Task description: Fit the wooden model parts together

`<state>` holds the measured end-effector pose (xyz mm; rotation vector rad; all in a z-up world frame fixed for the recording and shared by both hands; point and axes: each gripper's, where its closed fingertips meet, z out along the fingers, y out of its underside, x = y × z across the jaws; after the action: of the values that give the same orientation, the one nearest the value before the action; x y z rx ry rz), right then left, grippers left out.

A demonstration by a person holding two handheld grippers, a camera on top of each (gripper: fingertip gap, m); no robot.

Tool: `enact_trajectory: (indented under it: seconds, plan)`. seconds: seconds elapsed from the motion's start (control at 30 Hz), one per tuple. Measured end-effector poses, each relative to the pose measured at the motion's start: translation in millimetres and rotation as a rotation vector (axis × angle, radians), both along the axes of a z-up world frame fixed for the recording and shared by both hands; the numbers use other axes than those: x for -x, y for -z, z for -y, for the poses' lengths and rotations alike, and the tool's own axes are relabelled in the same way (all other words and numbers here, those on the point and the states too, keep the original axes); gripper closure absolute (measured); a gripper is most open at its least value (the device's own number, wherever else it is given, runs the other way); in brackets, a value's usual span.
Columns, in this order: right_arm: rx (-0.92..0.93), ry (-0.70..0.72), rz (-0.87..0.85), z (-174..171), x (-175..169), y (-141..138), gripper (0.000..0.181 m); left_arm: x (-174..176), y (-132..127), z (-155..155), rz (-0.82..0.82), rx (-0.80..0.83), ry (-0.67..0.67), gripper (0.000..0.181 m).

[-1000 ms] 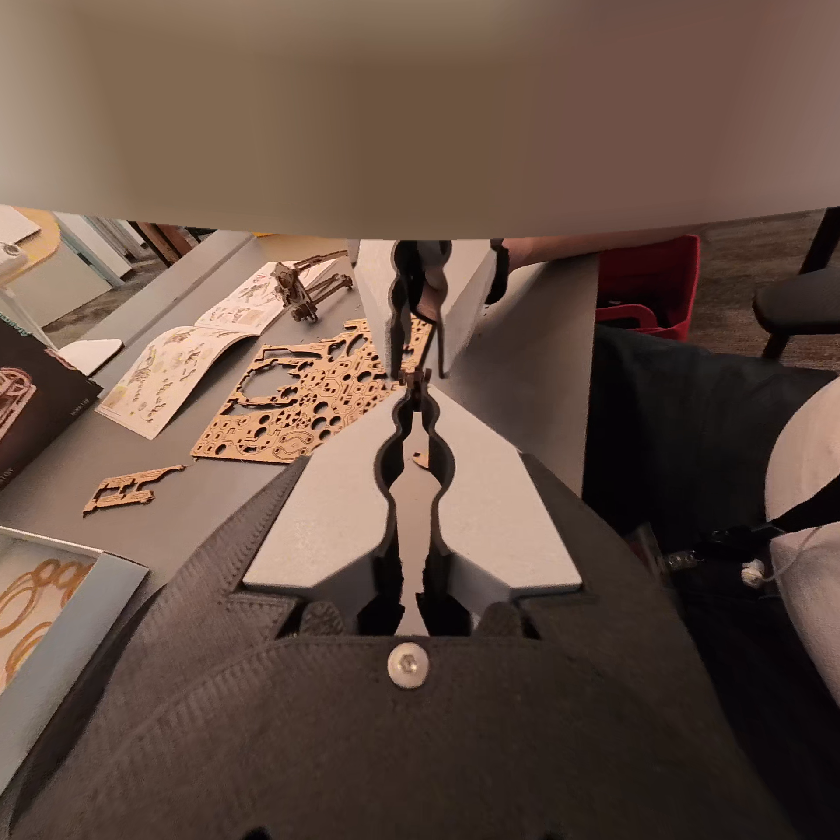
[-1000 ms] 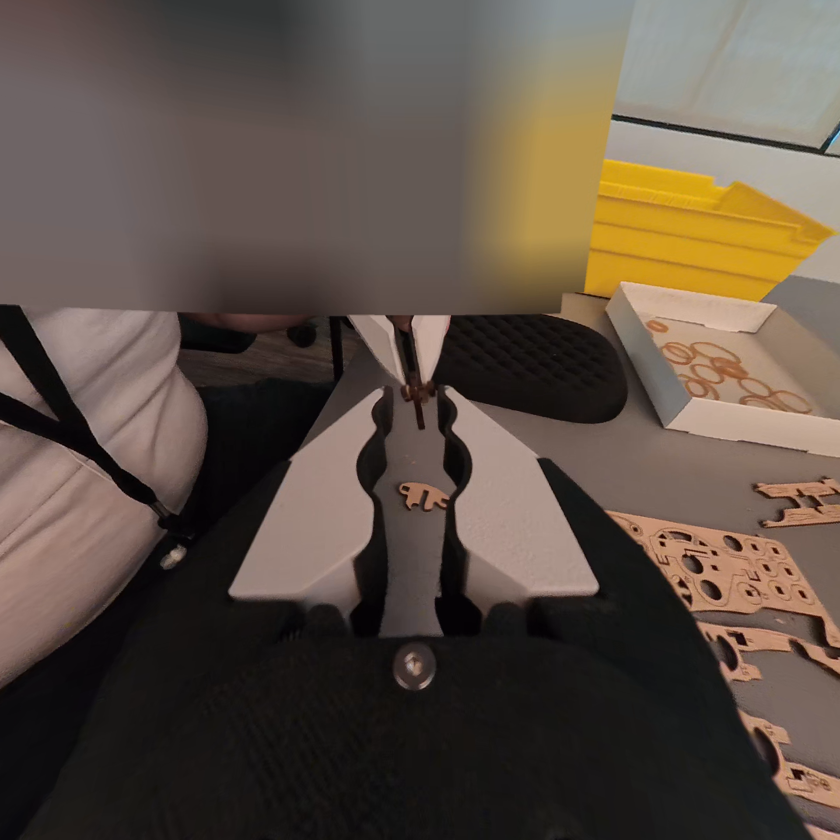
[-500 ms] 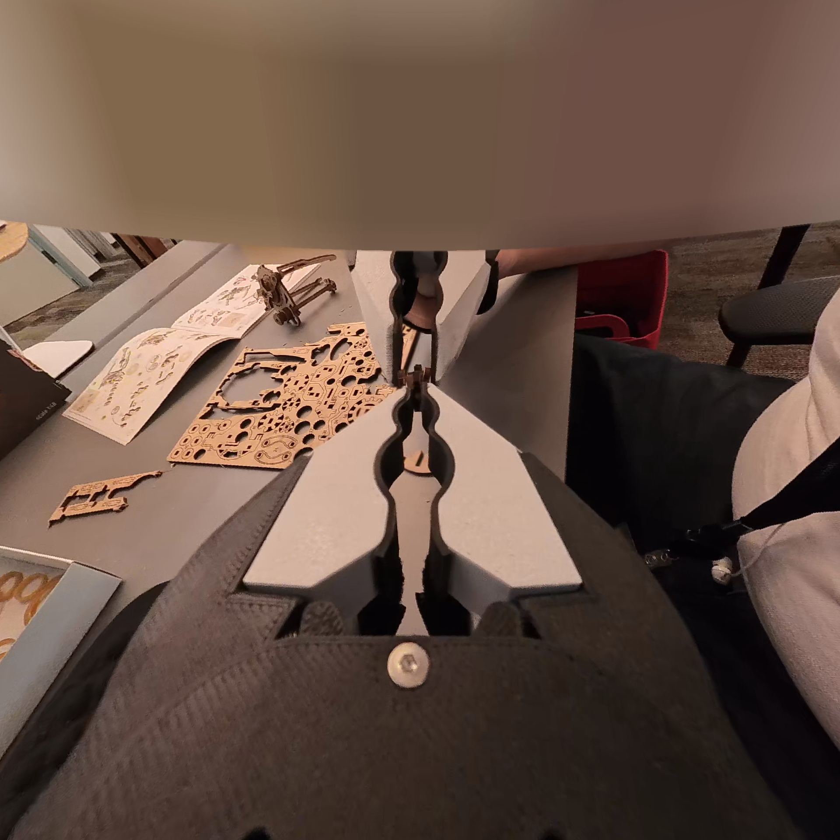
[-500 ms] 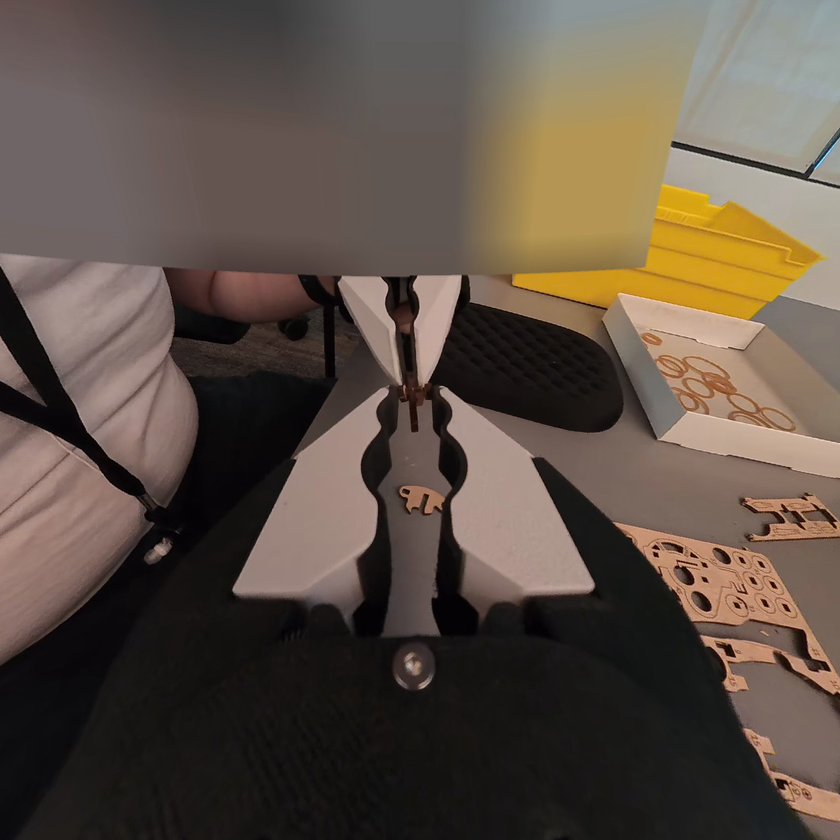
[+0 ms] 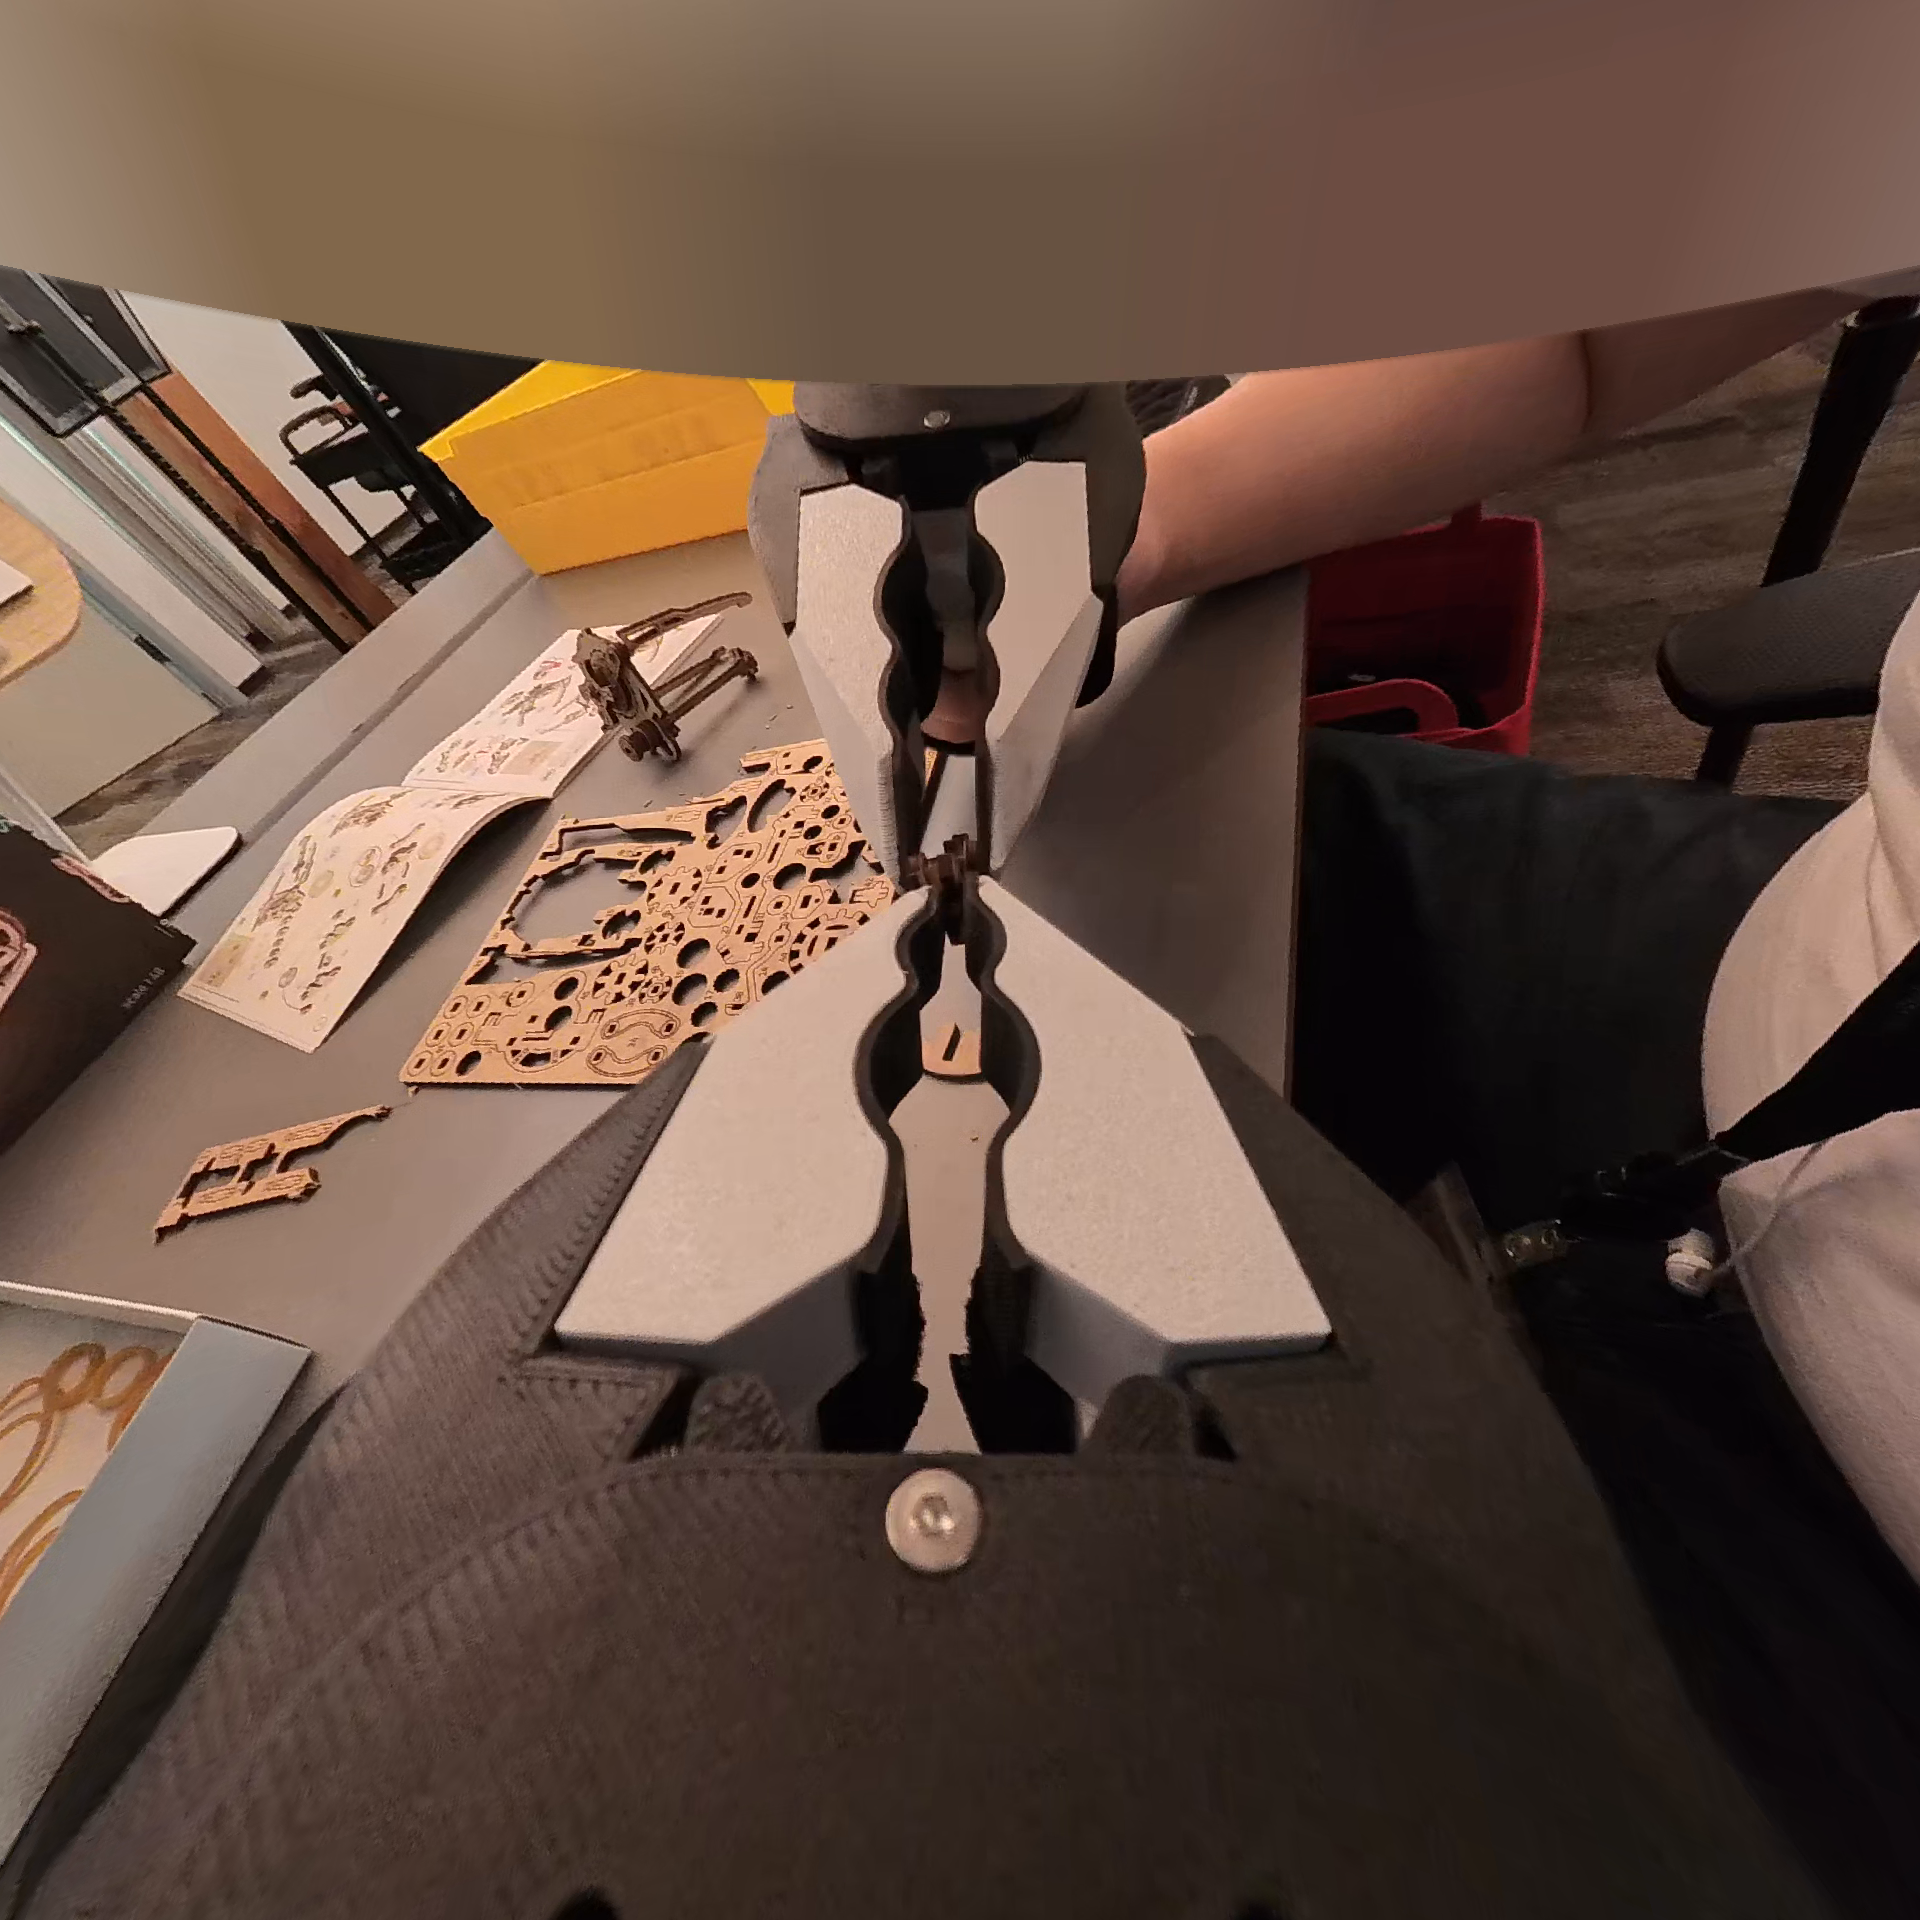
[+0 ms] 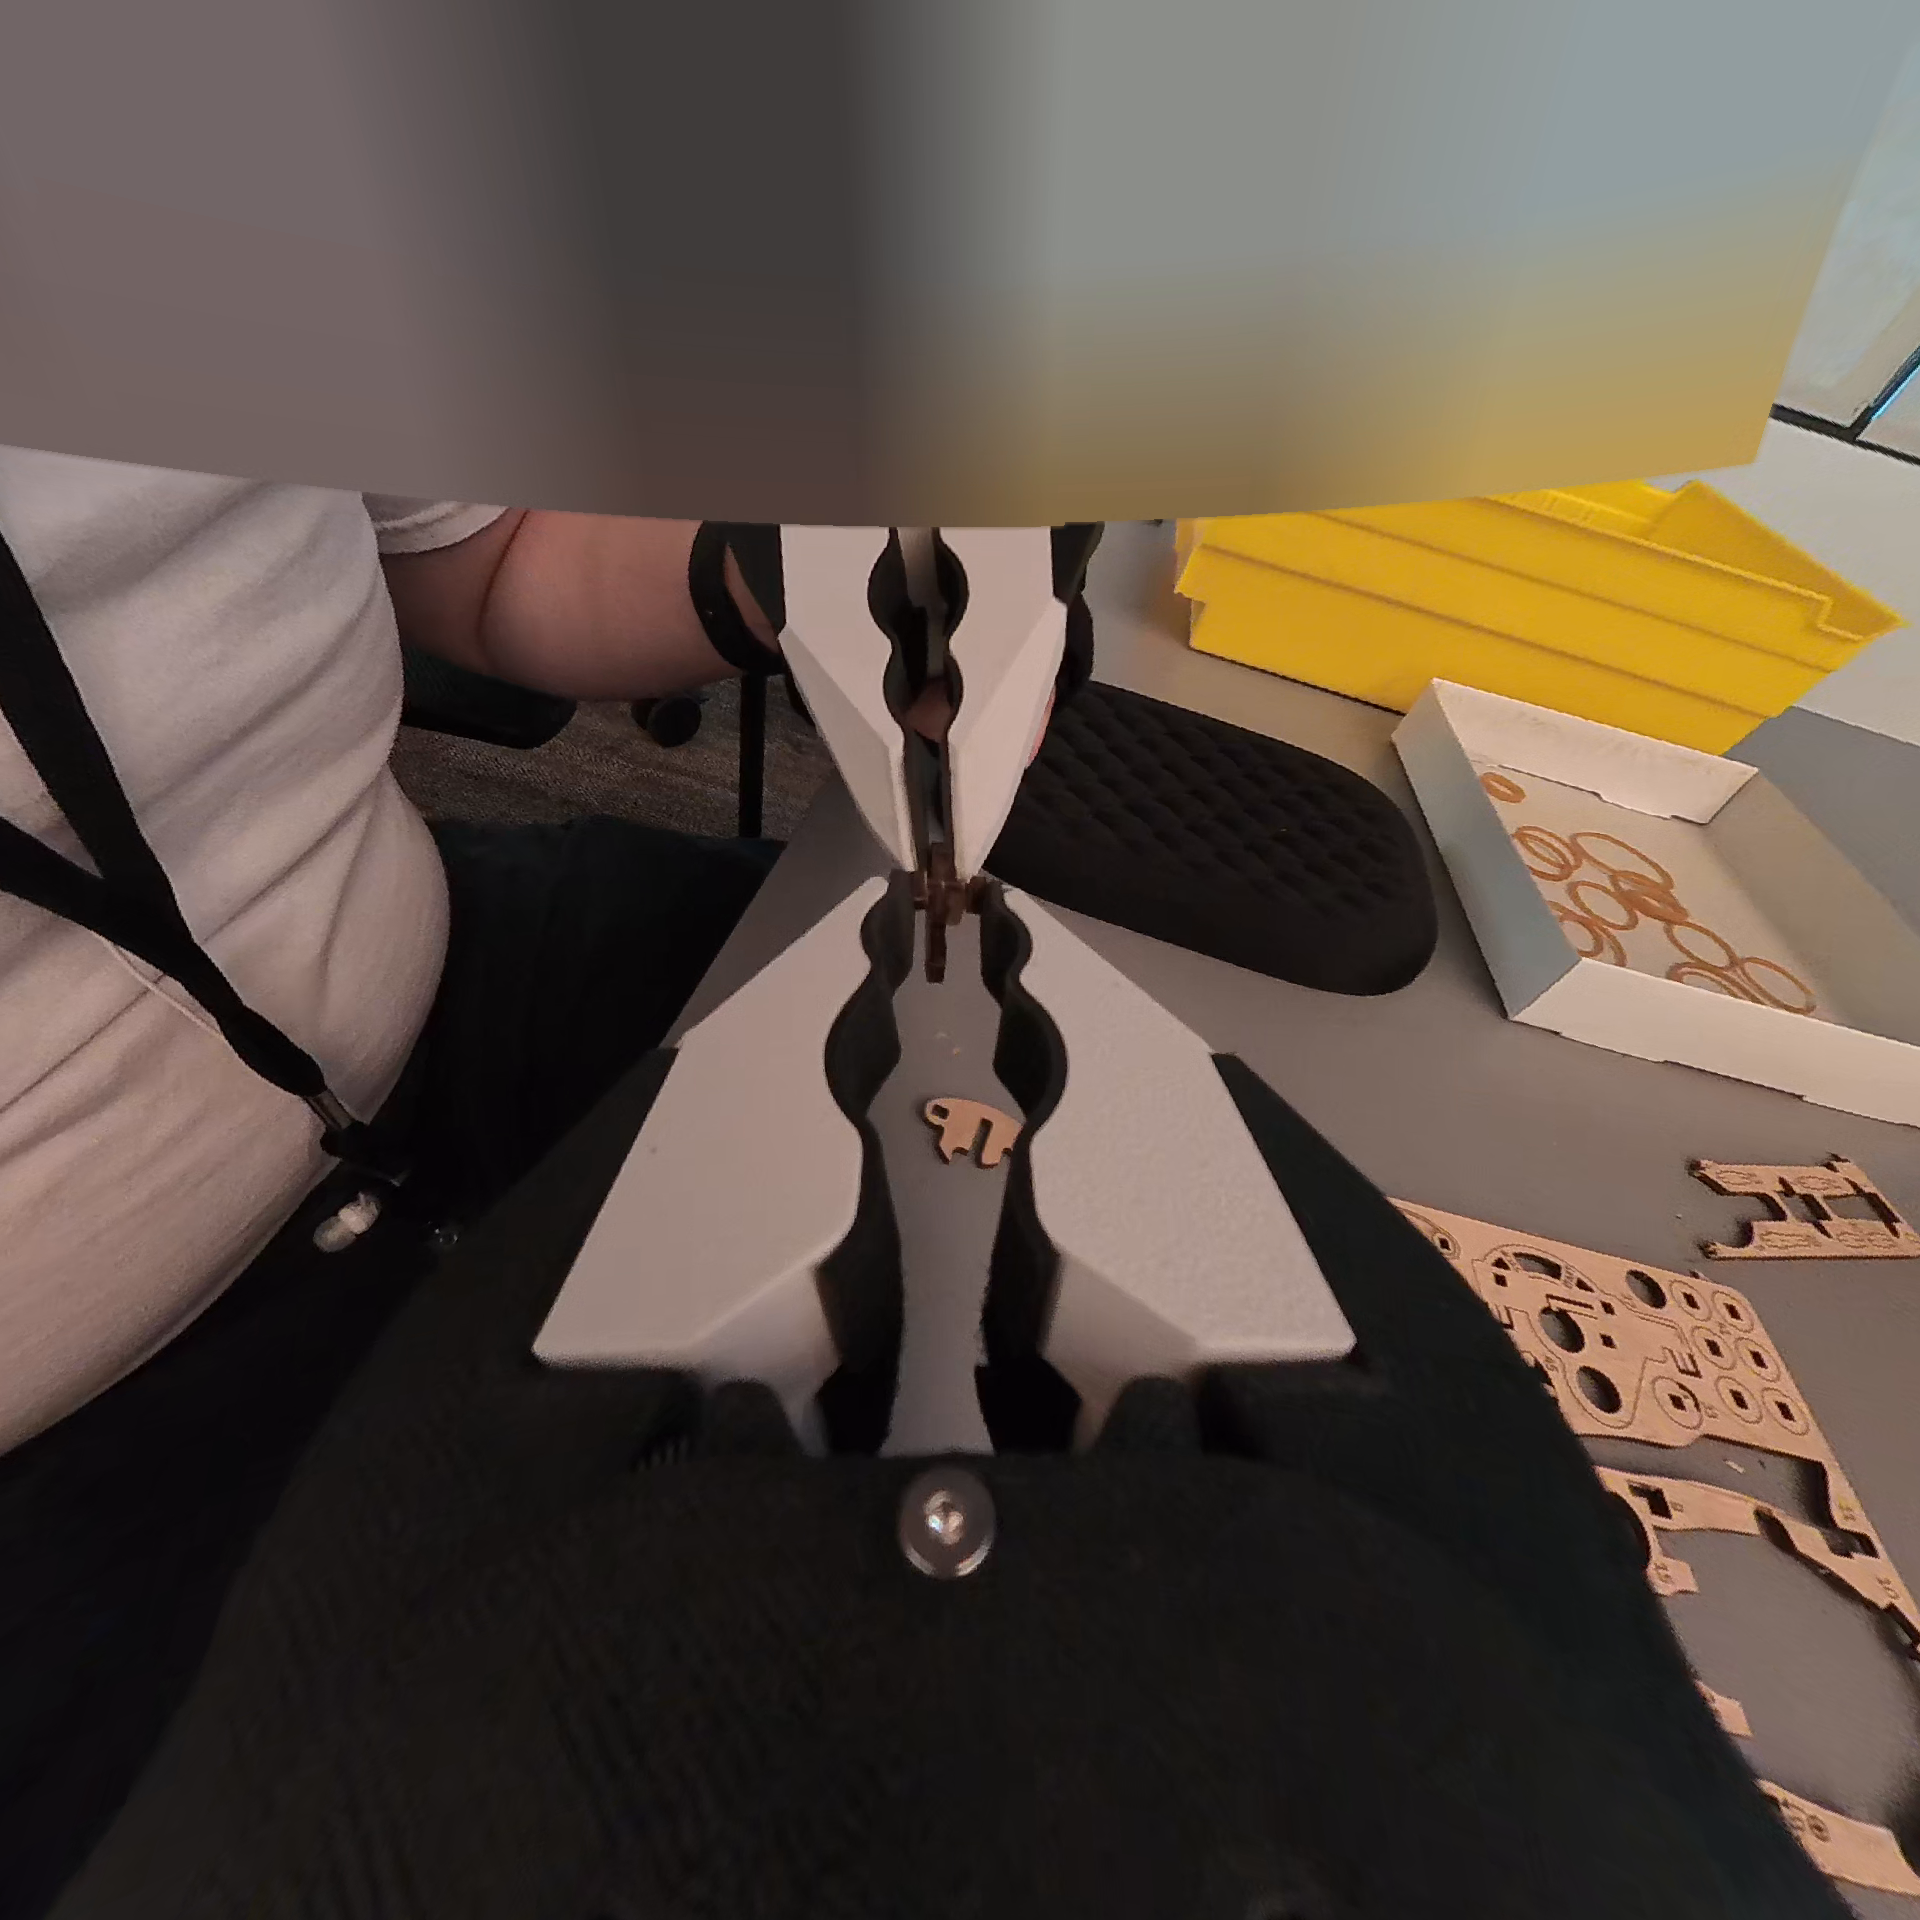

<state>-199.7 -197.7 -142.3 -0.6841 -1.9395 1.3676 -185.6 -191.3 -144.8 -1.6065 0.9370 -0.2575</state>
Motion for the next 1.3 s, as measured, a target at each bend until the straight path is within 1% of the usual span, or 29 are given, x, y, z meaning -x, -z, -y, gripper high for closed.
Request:
enact_trajectory:
  seconds: [0.13,0.27,0.4,0.47,0.53,0.6,0.63,0.7,0.83,0.97,1.1,1.3]
  plan:
    - [-0.009,0.010,-0.011,-0.9,1.8,0.3,0.169,1.9,-0.1,-1.0,0.001,-0.004,-0.013,0.180]
    - [0.170,-0.025,0.059,-2.6,3.4,-7.4,0.168,4.6,-7.0,-3.1,0.095,0.039,-0.022,0.180]
    - [0.321,-0.058,0.134,-7.9,2.8,-10.3,0.168,5.8,-9.6,-7.4,0.278,0.199,-0.024,0.181]
    - [0.398,-0.041,0.171,-14.4,6.5,-11.1,0.168,10.1,-7.2,-11.3,0.354,0.277,-0.043,0.180]
    - [0.489,-0.063,0.209,-17.2,6.5,-14.9,0.168,13.2,-3.1,-13.5,0.404,0.349,-0.057,0.180]
    - [0.552,-0.043,0.220,-24.9,9.0,-17.4,0.170,14.7,0.4,-14.6,0.446,0.407,-0.063,0.181]
    - [0.552,-0.022,0.221,-29.4,10.4,-15.9,0.171,15.5,1.9,-15.0,0.464,0.431,-0.065,0.180]
    - [0.524,-0.003,0.209,-33.4,10.7,-13.7,0.168,17.5,3.5,-15.9,0.507,0.479,-0.071,0.180]
    - [0.488,0.009,0.241,-30.7,12.1,-6.8,0.164,18.3,2.8,-16.0,0.626,0.583,-0.056,0.180]
    - [0.523,-0.005,0.302,-26.4,13.0,-2.3,0.160,17.5,0.9,-15.6,0.734,0.656,-0.029,0.180]
    - [0.600,-0.029,0.354,-24.6,12.8,-2.7,0.158,15.4,-0.5,-14.5,0.759,0.674,-0.012,0.180]
    - [0.653,-0.035,0.442,-19.4,14.0,3.6,0.155,15.1,1.0,-18.2,0.702,0.623,-0.047,0.180]
